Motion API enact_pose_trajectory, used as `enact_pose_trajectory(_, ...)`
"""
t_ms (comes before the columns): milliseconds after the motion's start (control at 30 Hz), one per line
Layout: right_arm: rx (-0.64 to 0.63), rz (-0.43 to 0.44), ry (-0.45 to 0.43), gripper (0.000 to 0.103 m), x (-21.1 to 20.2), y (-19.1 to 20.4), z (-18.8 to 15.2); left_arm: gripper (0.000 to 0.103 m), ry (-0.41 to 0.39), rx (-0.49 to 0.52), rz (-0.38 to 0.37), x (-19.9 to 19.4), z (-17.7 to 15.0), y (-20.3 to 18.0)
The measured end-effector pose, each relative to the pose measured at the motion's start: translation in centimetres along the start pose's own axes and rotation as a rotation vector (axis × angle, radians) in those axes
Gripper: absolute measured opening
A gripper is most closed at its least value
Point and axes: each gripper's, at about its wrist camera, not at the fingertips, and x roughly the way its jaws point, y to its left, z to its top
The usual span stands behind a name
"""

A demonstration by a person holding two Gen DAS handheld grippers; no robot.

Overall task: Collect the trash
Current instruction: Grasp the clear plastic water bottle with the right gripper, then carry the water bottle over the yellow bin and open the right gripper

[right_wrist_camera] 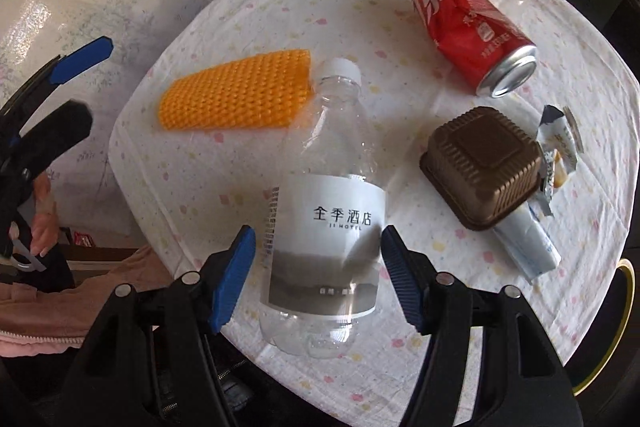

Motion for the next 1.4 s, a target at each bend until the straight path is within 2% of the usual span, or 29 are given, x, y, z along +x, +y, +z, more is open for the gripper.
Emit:
enact_pose_trajectory(133, 0.019, 0.02, 0.128, 0.067, 1.8, -0.9, 2.1, 0.098, 0.002, -0.001, -0.01, -0.3, -0.3, 0.1)
enact_pose_trajectory(233, 0.001, -0.014, 0.198, 0.069, 2.7, -0.5, 3.2, 0.098, 0.005, -0.011, -0.016, -0.3, -0.5, 0.4)
enact_pose_trajectory(300, -0.021, -0.042, 0.224, 0.073, 3.0, 0.0, 3.8, 0.098, 0.007, -0.018, -0.019, -0.3, -0.5, 0.5)
enact_pose_trajectory(433, -0.049, -0.089, 0.257, 0.075, 4.1, 0.6, 4.7, 0.098, 0.015, -0.025, -0.025, 0.0, -0.5, 0.6)
enact_pose_trajectory(467, -0.055, -0.098, 0.26, 0.073, 4.3, 0.7, 4.8, 0.098, 0.016, -0.025, -0.025, 0.1, -0.4, 0.6)
enact_pose_trajectory(500, -0.056, -0.098, 0.264, 0.064, 4.5, 0.7, 4.8, 0.098, 0.019, -0.024, -0.027, 0.2, -0.4, 0.5)
enact_pose_trajectory(633, -0.071, -0.097, 0.23, 0.063, 3.7, 0.7, 4.2, 0.098, 0.026, -0.013, -0.029, 0.4, -0.5, 0.1)
enact_pose_trajectory(933, -0.04, -0.051, 0.129, 0.063, -1.9, -1.1, 0.5, 0.098, 0.034, -0.009, -0.032, 0.9, -0.5, -0.6)
enact_pose_trajectory(1100, 0.087, -0.091, 0.063, 0.063, -6.3, -6.3, -1.9, 0.098, 0.035, 0.022, -0.059, 1.2, -0.4, -1.9)
enact_pose_trajectory(1267, 0.318, -0.185, -0.02, 0.063, -10.9, -15.6, -6.8, 0.098, 0.046, 0.054, -0.082, 2.0, 0.0, -3.4)
enact_pose_trajectory(1400, 0.511, -0.235, -0.036, 0.063, -12.9, -24.1, -11.4, 0.098, 0.061, 0.067, -0.093, 3.0, 0.5, -4.3)
